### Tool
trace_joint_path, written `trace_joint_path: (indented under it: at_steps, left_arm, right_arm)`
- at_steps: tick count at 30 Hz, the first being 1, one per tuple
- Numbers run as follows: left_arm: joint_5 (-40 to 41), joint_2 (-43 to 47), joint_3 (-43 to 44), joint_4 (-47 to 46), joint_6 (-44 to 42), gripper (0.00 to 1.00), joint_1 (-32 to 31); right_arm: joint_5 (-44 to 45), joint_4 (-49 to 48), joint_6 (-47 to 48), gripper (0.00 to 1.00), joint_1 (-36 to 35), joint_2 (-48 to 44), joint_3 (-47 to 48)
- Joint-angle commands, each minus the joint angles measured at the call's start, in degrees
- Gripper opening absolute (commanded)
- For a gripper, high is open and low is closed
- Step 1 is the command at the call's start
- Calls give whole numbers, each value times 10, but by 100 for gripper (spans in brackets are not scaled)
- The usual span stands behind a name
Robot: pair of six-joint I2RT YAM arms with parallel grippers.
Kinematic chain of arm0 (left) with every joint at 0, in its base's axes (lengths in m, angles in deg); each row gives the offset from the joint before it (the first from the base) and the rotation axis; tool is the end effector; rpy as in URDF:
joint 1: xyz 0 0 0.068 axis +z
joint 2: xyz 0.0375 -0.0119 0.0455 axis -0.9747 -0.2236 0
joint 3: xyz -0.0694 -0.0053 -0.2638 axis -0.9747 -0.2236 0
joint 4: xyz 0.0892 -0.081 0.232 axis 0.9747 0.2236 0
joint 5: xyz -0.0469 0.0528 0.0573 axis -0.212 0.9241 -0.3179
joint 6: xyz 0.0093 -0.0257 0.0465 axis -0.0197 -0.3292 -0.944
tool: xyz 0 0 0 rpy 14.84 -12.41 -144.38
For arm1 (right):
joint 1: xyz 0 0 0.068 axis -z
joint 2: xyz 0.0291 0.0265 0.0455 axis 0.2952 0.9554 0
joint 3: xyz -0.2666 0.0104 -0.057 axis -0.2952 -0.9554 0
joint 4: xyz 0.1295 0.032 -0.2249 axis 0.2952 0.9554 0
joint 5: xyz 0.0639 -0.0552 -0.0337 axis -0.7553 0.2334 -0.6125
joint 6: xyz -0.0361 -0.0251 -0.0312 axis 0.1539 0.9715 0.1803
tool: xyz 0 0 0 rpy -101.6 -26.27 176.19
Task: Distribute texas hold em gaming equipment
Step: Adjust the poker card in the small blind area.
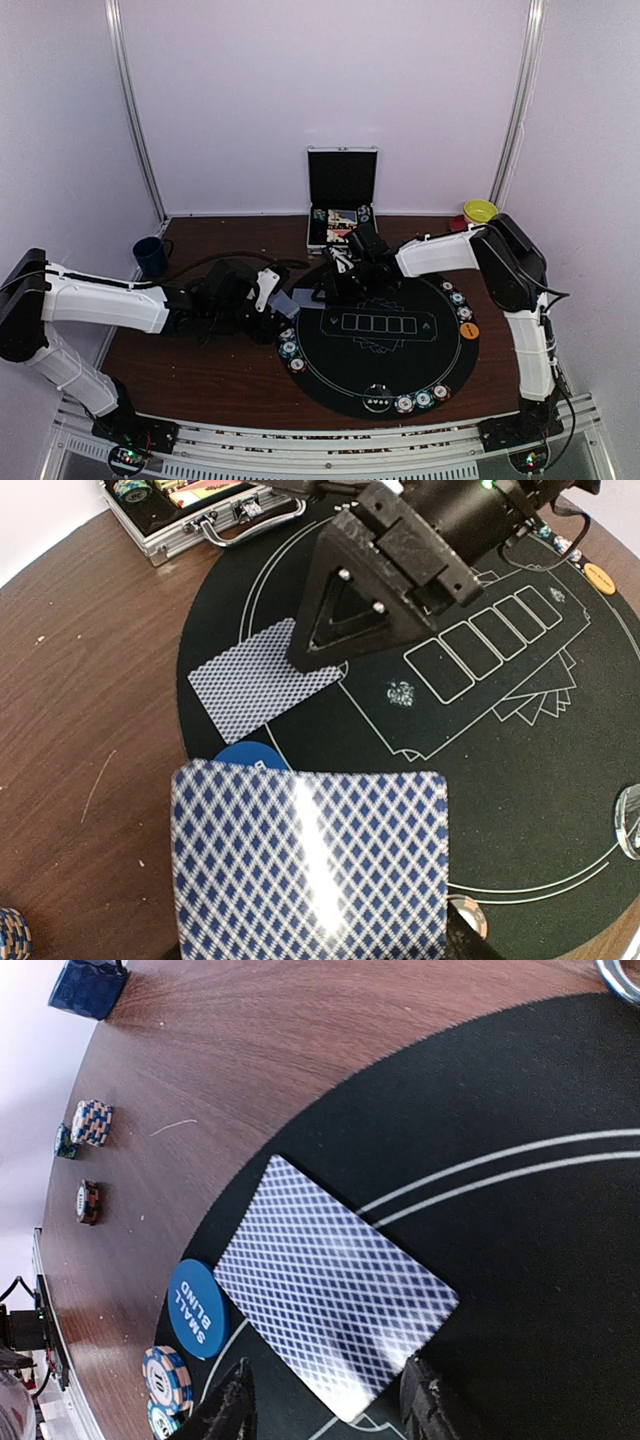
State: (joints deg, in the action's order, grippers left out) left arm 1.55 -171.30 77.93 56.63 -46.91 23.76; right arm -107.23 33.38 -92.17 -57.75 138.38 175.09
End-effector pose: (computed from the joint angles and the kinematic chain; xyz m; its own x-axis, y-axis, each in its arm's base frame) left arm 0.1815 -0.2365 0.1911 -0.6047 0.3010 -0.7374 0.5851 0.7960 -0.1548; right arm 0.3450 0.3193 0.1364 -0.8787 -0.2385 -0.4135 -0.4665 0.6129 0.6378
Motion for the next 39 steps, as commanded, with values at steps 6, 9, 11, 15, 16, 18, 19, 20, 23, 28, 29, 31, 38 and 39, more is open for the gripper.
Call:
trace_joint_path:
  at_steps: [6, 9, 11, 15, 16, 18, 19, 20, 23, 28, 29, 31, 38, 39]
  left_arm:
    - [5, 20, -7, -33, -4, 53, 0]
    - [4, 21, -7, -34, -4, 53, -1]
    - [3, 21, -7, -35, -4, 53, 0]
    - [3, 22, -8, -35, -4, 53, 0]
    - [3, 22, -8, -35, -4, 53, -1]
    - [3, 22, -8, -35, -4, 53, 0]
    - [2, 22, -8, -35, -4, 53, 0]
    - [2, 21, -8, -35, -4, 53, 0]
    - [0, 16, -7, -34, -6, 53, -1]
    - [-8, 2, -2, -33, -9, 53, -1]
    - [-10, 0, -1, -33, -9, 53, -1]
    - [-17, -3, -1, -35, -10, 53, -1]
    - [-47, -15, 1, -48, -17, 52, -2]
    - [-51, -16, 1, -50, -18, 52, -3]
  right_arm:
    - [7, 27, 5, 52, -22, 51, 37]
    - [3, 29, 5, 52, -25, 58, 51]
    - [-2, 29, 5, 52, -28, 63, 58]
    - [-11, 28, 8, 53, -34, 72, 70]
    - [-12, 33, 10, 53, -35, 76, 75]
    - [-11, 40, 15, 53, -35, 80, 85]
    - [-11, 46, 19, 53, -35, 80, 90]
    - [-11, 54, 24, 54, -35, 78, 95]
    - [-16, 67, 36, 56, -32, 58, 99]
    - [-39, 67, 51, 58, -14, -5, 77]
    - [-47, 67, 53, 58, -7, -18, 72]
    - [-64, 68, 61, 59, 9, -45, 58]
    - [-136, 51, 89, 59, 62, -138, -18]
    - [-147, 46, 91, 59, 63, -147, -28]
